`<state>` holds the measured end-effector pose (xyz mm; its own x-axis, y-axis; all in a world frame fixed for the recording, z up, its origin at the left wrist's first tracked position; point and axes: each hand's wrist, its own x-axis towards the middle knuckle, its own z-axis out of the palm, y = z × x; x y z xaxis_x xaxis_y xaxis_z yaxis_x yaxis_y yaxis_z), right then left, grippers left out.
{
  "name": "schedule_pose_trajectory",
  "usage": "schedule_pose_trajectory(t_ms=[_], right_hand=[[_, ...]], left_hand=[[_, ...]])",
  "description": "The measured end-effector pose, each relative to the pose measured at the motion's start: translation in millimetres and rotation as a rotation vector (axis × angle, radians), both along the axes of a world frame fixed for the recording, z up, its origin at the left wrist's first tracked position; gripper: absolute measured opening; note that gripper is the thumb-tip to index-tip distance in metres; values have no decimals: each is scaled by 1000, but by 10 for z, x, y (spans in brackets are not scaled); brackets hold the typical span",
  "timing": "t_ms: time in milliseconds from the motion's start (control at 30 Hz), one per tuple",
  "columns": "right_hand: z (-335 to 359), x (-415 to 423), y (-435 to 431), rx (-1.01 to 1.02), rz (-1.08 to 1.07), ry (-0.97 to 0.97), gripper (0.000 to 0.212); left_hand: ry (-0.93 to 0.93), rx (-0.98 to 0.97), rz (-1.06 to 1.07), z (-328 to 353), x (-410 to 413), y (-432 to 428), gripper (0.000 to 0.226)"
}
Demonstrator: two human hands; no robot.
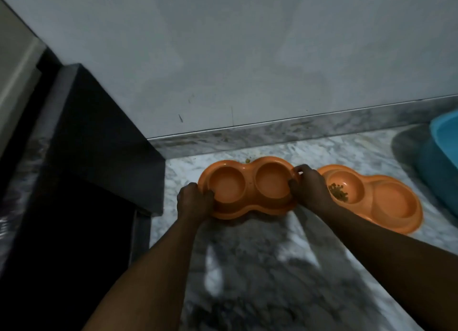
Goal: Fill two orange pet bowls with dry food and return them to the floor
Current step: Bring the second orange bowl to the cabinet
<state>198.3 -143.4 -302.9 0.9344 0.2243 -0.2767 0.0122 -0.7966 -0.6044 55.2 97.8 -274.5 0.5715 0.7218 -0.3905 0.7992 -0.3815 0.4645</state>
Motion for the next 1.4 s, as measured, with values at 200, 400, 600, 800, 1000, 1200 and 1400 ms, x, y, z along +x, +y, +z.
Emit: schedule_pose_trajectory(t_ms=[200,400,600,800,1000,1200,1400], right_hand=[[1632,-338,-211,33,-19,64,38],[4161,-991,-417,14,-97,57,33],[6611,-1752,-478,31,-122,6,34],[7901,-2286,-316,115,-102,-91,33],[8464,-2789,-24,182,-36,-120,36],[8643,-3487,467,243,66,-81,31],[8763,-4157,1345,234,218,-77,32]], left_hand=[[-56,-53,-30,1512,-343,-162,28],[-139,-201,-35,3958,-972,-385,21],[-163,-154,-64,6342,-1703,-346,20],[-231,-134,3,7702,-2156,-33,32],[-314,-96,60,8288,-2837,199,34],[-330,-102,148,8485,-3920,528,41],[-358,-128,240,8613,-4794,1181,32]])
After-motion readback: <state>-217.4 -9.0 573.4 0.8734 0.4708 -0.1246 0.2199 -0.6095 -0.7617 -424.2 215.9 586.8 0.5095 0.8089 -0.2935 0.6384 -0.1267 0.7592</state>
